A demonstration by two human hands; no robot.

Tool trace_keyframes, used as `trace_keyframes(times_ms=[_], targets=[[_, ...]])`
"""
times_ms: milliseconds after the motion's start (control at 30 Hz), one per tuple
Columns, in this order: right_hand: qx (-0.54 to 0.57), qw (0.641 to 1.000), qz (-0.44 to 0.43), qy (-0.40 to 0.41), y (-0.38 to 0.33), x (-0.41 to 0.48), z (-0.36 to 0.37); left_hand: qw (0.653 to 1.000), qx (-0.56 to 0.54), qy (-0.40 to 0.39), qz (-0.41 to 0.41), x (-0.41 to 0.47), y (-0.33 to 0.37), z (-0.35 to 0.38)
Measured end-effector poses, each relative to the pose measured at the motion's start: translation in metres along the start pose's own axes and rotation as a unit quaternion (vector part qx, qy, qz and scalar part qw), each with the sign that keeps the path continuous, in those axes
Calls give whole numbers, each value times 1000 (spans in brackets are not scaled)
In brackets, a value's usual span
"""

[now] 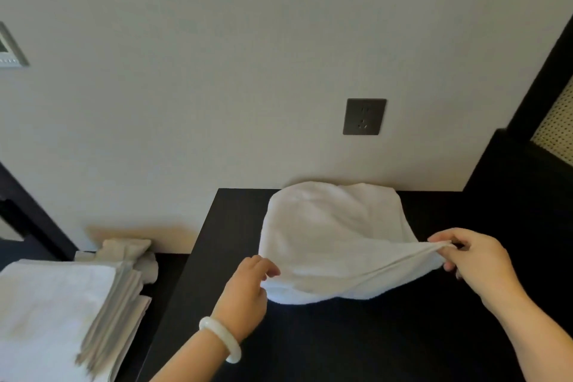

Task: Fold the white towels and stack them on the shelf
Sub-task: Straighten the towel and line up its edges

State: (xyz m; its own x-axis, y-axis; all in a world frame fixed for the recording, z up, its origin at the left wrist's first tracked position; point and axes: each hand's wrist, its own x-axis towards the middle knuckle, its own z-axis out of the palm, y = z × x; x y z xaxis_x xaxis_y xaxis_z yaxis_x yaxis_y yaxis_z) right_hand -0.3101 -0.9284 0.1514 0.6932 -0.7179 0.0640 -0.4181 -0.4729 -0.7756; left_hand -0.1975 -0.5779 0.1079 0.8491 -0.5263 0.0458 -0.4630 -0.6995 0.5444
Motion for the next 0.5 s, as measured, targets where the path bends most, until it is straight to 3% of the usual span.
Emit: trace_keyframes(times_ms=[67,200,367,500], targets=[[8,1000,2,-10,4,-3,3,999,-28,-6,-21,-6,5,10],[10,999,6,-30,8,-2,13,996,27,-65,-54,5,16,25],[-10,998,-5,-67,11,-2,31,985,69,-57,-148,14,32,38],[14,996,25,-79,25,-7,41,980,103,-31,-169,14,35,42]])
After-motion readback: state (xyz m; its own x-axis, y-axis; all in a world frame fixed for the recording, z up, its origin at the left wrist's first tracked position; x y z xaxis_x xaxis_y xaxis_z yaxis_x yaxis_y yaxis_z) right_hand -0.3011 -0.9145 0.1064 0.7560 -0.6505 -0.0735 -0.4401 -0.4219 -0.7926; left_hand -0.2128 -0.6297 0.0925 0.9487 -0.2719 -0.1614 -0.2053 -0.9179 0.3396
